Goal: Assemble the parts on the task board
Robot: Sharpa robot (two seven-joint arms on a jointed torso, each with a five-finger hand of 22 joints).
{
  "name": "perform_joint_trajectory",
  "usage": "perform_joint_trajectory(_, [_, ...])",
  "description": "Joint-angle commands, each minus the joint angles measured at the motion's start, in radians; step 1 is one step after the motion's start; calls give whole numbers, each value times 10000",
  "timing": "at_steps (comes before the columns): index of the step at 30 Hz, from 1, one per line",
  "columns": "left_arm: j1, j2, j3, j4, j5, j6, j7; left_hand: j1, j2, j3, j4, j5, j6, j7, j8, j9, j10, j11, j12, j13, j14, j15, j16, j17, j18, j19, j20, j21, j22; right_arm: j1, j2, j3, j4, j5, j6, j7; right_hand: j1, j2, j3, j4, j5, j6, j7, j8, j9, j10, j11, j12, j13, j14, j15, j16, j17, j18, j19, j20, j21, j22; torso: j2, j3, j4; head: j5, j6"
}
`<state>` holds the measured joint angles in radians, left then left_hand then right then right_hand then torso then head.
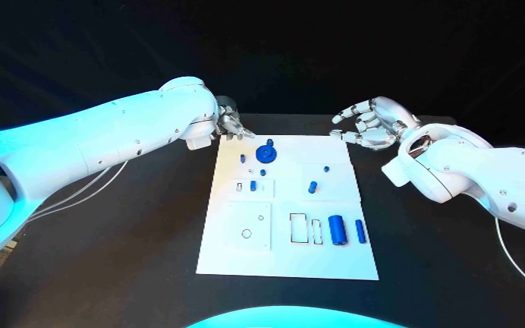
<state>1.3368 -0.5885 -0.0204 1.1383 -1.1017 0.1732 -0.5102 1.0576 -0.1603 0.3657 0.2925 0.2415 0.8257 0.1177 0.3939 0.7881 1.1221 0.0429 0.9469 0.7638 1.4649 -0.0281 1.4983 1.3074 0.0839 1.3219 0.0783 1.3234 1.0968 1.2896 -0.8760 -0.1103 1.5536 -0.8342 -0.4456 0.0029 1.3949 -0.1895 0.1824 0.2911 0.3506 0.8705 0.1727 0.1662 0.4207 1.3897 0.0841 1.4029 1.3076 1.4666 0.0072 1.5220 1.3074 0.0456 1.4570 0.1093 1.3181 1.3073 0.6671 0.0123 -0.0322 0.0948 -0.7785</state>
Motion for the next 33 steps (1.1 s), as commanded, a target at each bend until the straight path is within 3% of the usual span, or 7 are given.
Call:
perform_joint_trajectory(1, [6, 170, -56, -292, -94, 705, 121, 20, -1, -2, 17, 12, 93, 3, 4, -17, -78, -10, -30, -38, 645, 67, -16, 1770, 124, -31, 33, -25, 6, -4, 10, 4, 5, 15, 10, 112, -80, -17, -61, -22, -24, -44, -33, 65, -10, -52, 10, -49, 782, 779, 14, -43, 1654, 145, -79, 17, -57, 920, 7, -6, 3, 6, -5])
perform_joint_trajectory(7, [-66, 485, -186, -889, -95, 1016, 100, -89, -8, -77, 24, -24, 142, -8, 7, -59, -117, -16, -63, -90, 643, 63, -13, 1771, 127, -38, 35, -36, -2, -4, 13, 4, 19, 14, 5, 113, -80, -17, -61, -22, -24, -44, -33, 65, -10, -52, 10, -49, 782, 779, 14, -43, 1654, 145, -79, 17, -57, 920, 2, -5, 8, 21, -23])
perform_joint_trajectory(13, [-196, 679, -250, -1243, -34, 1118, 113, -143, 16, -105, 23, -29, 185, -15, 24, -73, -98, -21, -33, -62, 658, 60, 16, 1803, 122, -22, 36, -22, 28, -4, 18, 4, 25, 13, -5, 116, -80, -17, -61, -22, -24, -44, -33, 65, -10, -52, 10, -49, 782, 779, 14, -43, 1654, 145, -79, 17, -57, 920, 0, -7, -3, -13, -60])
perform_joint_trajectory(33, [-266, 676, -302, -1225, 457, 1531, 156, -45, 118, -137, -7, -15, 596, -116, 249, -76, 237, -110, 316, 251, 778, -9, 228, 2032, 65, 156, 20, 147, 331, -5, 42, 4, 3, 11, 3, 116, -80, -17, -61, -22, -24, -44, -33, 65, -10, -52, 10, -49, 782, 779, 14, -43, 1654, 145, -79, 17, -57, 920, -23, 13, 18, -30, -119])
